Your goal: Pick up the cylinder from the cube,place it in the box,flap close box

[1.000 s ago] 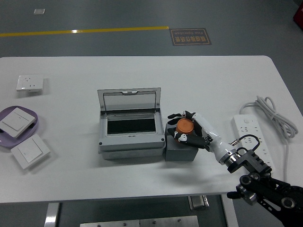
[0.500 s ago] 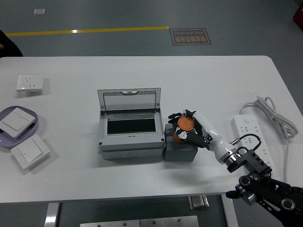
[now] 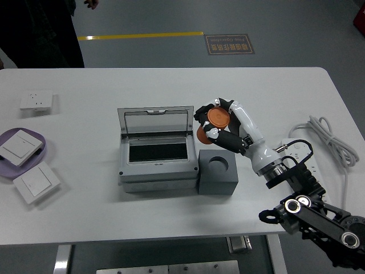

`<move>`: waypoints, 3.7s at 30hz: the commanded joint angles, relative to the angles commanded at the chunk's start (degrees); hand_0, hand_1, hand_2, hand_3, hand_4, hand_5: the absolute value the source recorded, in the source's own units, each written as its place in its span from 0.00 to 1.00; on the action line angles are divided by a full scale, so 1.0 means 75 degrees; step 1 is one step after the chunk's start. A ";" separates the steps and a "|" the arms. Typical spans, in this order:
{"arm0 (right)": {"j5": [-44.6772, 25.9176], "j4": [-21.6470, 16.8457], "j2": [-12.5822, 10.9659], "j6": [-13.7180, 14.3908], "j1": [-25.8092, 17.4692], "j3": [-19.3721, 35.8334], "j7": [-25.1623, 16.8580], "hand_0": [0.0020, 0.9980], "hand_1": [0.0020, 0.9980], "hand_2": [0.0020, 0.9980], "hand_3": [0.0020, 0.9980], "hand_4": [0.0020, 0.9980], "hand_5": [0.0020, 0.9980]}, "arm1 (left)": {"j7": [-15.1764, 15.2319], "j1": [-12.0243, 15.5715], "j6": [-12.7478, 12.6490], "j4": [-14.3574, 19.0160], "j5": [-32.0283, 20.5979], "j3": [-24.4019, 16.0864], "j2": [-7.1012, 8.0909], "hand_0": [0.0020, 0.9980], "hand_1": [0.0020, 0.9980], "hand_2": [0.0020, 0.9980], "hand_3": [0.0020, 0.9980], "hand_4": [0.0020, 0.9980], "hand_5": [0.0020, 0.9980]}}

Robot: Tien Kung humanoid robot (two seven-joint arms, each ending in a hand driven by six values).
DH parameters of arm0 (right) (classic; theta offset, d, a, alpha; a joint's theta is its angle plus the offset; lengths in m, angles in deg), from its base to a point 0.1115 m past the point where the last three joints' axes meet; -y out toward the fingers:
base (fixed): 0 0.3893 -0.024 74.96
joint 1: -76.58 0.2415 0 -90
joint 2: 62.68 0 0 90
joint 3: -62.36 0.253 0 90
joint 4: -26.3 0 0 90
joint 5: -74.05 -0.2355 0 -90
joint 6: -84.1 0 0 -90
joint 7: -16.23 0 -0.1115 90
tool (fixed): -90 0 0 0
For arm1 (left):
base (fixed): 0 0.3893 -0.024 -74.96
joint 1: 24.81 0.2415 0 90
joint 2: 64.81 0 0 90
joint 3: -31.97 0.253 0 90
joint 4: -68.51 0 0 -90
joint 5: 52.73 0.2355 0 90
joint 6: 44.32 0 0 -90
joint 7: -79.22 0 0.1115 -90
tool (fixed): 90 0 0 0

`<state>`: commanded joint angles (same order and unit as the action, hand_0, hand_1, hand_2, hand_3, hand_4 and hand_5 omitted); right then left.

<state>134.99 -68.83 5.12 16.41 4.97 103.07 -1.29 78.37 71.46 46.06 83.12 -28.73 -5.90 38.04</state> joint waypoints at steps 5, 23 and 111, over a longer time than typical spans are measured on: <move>0.0627 -0.0085 0.0293 -0.0217 0.0669 -0.0407 0.0551 0.45 0.44 0.41 0.32 0.09 0.00 | -0.0008 -0.0015 0.0004 -0.0003 -0.0006 0.0016 0.0018 0.58 0.63 0.61 0.63 0.70 0.21; 0.5283 0.0835 0.1226 -0.2842 0.2364 -0.1236 0.4232 0.04 0.20 0.34 0.28 0.00 0.00 | -0.0030 -0.0061 0.0008 -0.0020 -0.0048 0.0083 0.0107 0.58 0.63 0.61 0.63 0.70 0.23; -0.1093 0.3820 0.0277 -0.3308 0.4081 -0.1462 0.2067 0.74 0.68 0.71 0.73 0.76 0.37 | -0.0121 -0.0347 0.0088 0.0084 0.0391 -0.0200 0.0184 0.58 0.63 0.61 0.62 0.68 0.21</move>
<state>126.79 -40.18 7.20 -8.40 35.58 92.10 14.21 77.46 68.86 46.72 83.75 -25.79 -7.40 39.42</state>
